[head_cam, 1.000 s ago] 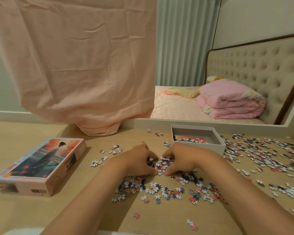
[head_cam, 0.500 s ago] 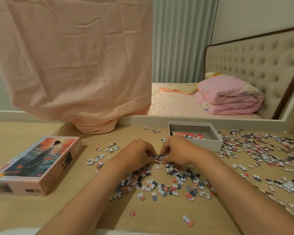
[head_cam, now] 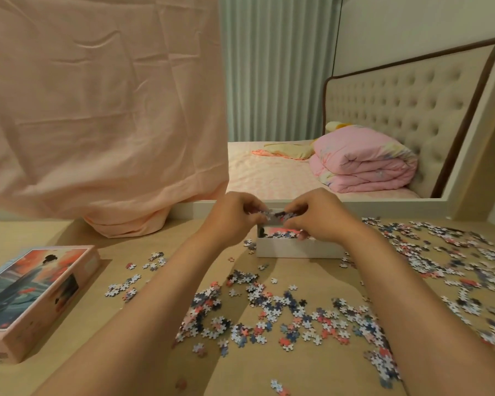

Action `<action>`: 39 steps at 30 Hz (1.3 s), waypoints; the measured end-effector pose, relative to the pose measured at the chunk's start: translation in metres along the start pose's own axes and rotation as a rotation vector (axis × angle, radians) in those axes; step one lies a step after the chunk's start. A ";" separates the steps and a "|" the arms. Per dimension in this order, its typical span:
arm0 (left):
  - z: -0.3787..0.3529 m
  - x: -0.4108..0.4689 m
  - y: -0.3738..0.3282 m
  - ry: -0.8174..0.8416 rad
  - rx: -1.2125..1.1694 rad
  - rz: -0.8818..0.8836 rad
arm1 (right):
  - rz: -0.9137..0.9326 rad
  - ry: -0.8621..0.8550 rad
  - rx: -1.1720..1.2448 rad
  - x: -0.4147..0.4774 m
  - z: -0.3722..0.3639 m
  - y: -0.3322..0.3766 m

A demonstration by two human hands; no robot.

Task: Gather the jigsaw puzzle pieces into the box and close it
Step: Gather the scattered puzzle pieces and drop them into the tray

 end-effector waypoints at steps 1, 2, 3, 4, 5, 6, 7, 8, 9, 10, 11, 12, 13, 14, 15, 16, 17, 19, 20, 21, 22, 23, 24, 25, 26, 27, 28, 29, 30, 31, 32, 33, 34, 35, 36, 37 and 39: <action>-0.002 0.010 -0.005 -0.011 -0.001 -0.006 | 0.001 -0.050 -0.004 0.001 0.007 -0.005; -0.004 0.019 -0.010 -0.017 0.005 -0.009 | 0.005 -0.101 -0.022 0.002 0.012 -0.010; -0.008 0.027 -0.013 -0.017 0.017 -0.006 | 0.007 -0.144 -0.049 0.003 0.015 -0.014; -0.014 0.034 -0.015 -0.006 0.030 0.001 | 0.008 -0.170 -0.077 0.004 0.016 -0.018; -0.021 0.040 -0.014 0.026 0.046 0.014 | 0.003 -0.171 -0.103 0.006 0.014 -0.023; -0.030 0.045 -0.012 0.078 0.076 0.029 | -0.012 -0.143 -0.128 0.009 0.011 -0.028; -0.039 0.047 -0.009 0.145 0.117 0.046 | -0.039 -0.088 -0.162 0.011 0.005 -0.034; -0.048 0.048 -0.006 0.212 0.159 0.059 | -0.066 -0.025 -0.200 0.012 -0.001 -0.040; -0.054 0.047 -0.003 0.259 0.190 0.066 | -0.086 0.017 -0.228 0.013 -0.003 -0.045; -0.058 0.046 -0.001 0.277 0.206 0.064 | -0.097 0.023 -0.236 0.014 -0.003 -0.049; -0.058 0.044 0.001 0.268 0.212 0.055 | -0.096 0.001 -0.223 0.015 0.000 -0.050; -0.057 0.043 0.001 0.244 0.225 0.041 | -0.089 -0.040 -0.204 0.015 0.004 -0.050; -0.056 0.042 0.003 0.219 0.247 0.026 | -0.074 -0.083 -0.187 0.015 0.007 -0.049; -0.056 0.040 0.004 0.202 0.270 0.009 | -0.055 -0.107 -0.176 0.016 0.008 -0.048; -0.056 0.038 0.006 0.194 0.287 -0.009 | -0.040 -0.093 -0.180 0.017 0.006 -0.046; -0.056 0.035 0.008 0.189 0.295 -0.025 | -0.030 -0.045 -0.204 0.018 0.000 -0.044; -0.055 0.033 0.011 0.177 0.291 -0.030 | -0.032 0.013 -0.240 0.019 -0.006 -0.044; -0.047 0.026 0.019 0.138 0.263 -0.007 | -0.054 0.059 -0.274 0.019 -0.013 -0.046; -0.041 0.022 0.023 0.118 0.252 0.008 | -0.068 0.043 -0.266 0.020 -0.012 -0.047; -0.034 0.017 0.028 0.103 0.249 0.021 | -0.077 0.015 -0.256 0.020 -0.010 -0.048; -0.027 0.011 0.032 0.094 0.252 0.039 | -0.083 -0.009 -0.248 0.020 -0.008 -0.047; -0.020 0.004 0.039 0.088 0.257 0.065 | -0.087 -0.021 -0.246 0.020 -0.007 -0.045; -0.013 -0.004 0.046 0.087 0.266 0.098 | -0.088 -0.021 -0.248 0.019 -0.007 -0.041; -0.008 -0.013 0.056 0.093 0.277 0.145 | -0.080 -0.017 -0.252 0.019 -0.010 -0.035; -0.003 -0.023 0.065 0.106 0.302 0.199 | -0.059 -0.013 -0.256 0.018 -0.014 -0.026; 0.001 -0.033 0.076 0.124 0.340 0.260 | -0.025 -0.006 -0.258 0.017 -0.021 -0.014; 0.006 -0.043 0.085 0.146 0.382 0.325 | 0.016 0.007 -0.258 0.015 -0.031 0.000; 0.010 -0.053 0.094 0.174 0.414 0.395 | 0.061 0.029 -0.259 0.013 -0.042 0.014; 0.015 -0.064 0.102 0.209 0.434 0.469 | 0.105 0.061 -0.263 0.011 -0.055 0.027; 0.018 -0.075 0.109 0.253 0.450 0.542 | 0.143 0.097 -0.266 0.008 -0.070 0.039; 0.019 -0.085 0.115 0.303 0.471 0.609 | 0.170 0.139 -0.269 0.005 -0.084 0.048; 0.020 -0.094 0.121 0.348 0.492 0.670 | 0.184 0.187 -0.281 0.003 -0.098 0.054; 0.020 -0.103 0.127 0.379 0.502 0.726 | 0.182 0.241 -0.306 0.004 -0.111 0.057; 0.021 -0.111 0.133 0.394 0.493 0.777 | 0.164 0.295 -0.344 0.006 -0.123 0.058; 0.021 -0.116 0.137 0.398 0.471 0.816 | 0.130 0.339 -0.395 0.009 -0.133 0.057; 0.022 -0.119 0.140 0.398 0.450 0.836 | 0.085 0.368 -0.447 0.013 -0.141 0.055; 0.020 -0.118 0.142 0.407 0.440 0.794 | -0.019 0.384 -0.528 0.024 -0.152 0.050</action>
Point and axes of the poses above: each hand's wrist, its own x-axis towards the middle knuckle, its own z-axis out of the back of the hand, y = z × x, the point moved 5 cm from there along x, towards the middle knuckle, and after that the axes turned 13 degrees about y, right-handed, at the moved point
